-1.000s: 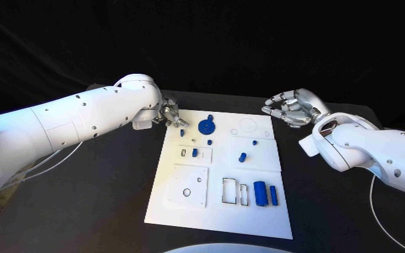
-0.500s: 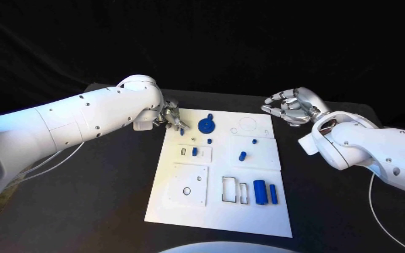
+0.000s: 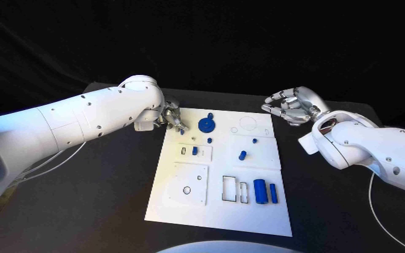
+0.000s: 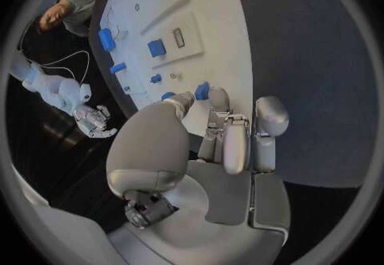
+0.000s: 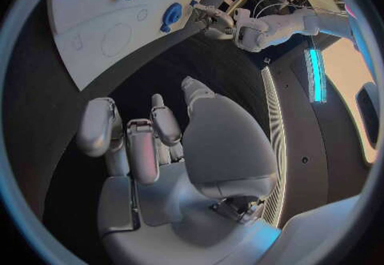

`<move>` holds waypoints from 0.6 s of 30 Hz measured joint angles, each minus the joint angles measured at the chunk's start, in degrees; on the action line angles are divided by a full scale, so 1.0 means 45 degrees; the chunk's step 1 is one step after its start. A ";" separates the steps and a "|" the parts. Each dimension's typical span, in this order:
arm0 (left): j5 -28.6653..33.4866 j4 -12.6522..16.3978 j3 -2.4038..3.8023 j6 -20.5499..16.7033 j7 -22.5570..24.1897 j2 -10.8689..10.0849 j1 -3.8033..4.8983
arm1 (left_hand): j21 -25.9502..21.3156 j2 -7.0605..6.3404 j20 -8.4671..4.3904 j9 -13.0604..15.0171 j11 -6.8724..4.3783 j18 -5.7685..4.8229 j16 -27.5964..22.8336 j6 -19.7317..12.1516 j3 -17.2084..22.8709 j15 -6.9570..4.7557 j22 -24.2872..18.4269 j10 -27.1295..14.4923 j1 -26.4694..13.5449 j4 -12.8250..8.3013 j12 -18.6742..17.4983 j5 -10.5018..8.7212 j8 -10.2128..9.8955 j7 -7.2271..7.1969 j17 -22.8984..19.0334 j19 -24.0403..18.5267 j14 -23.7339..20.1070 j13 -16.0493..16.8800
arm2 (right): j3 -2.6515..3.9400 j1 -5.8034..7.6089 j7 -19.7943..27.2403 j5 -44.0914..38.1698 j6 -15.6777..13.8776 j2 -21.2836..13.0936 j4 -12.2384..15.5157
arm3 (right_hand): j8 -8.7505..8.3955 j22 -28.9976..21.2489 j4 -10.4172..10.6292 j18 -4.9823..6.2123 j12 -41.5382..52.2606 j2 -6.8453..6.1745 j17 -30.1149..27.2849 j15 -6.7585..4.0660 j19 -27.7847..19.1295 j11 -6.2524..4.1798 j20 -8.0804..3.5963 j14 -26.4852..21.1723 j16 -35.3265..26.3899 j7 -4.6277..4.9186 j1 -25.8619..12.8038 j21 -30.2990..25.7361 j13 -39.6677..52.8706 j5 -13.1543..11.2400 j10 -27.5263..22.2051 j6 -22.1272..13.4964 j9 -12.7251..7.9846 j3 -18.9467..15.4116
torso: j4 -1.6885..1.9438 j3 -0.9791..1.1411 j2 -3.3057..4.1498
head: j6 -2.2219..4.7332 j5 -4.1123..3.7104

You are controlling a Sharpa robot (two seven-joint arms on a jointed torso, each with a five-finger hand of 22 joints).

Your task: Assemble the parts on the task board

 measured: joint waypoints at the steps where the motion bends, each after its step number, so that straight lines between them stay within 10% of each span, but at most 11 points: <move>1: 0.0017 -0.0003 0.0000 -0.0005 0.0000 0.0005 -0.0001 | 0.0000 0.0002 0.0000 0.0008 0.0000 -0.0001 0.0000 0.0000 0.0047 0.0000 0.0004 0.0000 0.0047 -0.0003 0.0000 0.0000 0.0000 0.0000 0.0000 0.0000 0.0000 0.0000 | 0.0000 0.0000 0.0000 0.0000 0.0000 0.0002 -0.0002 | 0.0000 0.0000 0.0000 0.0001 0.0000 0.0000 0.0000 0.0000 0.0000 0.0000 0.0000 0.0000 0.0000 0.0000 0.0000 0.0000 0.0000 0.0000 0.0000 0.0000 0.0000 0.0000 | 0.0001 0.0000 0.0000 | -0.0001 0.0000; 18: 0.0678 -0.0035 -0.0002 -0.0424 0.0030 0.0005 -0.0011 | 0.0110 -0.0498 -0.0092 0.0334 -0.0020 -0.0001 0.0001 -0.0238 0.2935 -0.0091 0.0186 0.0258 0.2569 0.0396 0.0088 -0.0021 0.0733 -0.0092 0.0000 0.0091 -0.0001 0.0140 | 0.0001 -0.0019 0.0000 0.0000 0.0002 0.0034 -0.0046 | 0.0005 -0.0020 0.0000 0.0000 0.0000 0.0000 -0.0002 0.0000 0.0000 0.0000 0.0000 0.0000 0.0000 0.0000 0.0000 0.0000 0.0001 0.0000 0.0000 0.0000 -0.0002 0.0000 | -0.0006 0.0006 -0.0005 | -0.0054 0.0010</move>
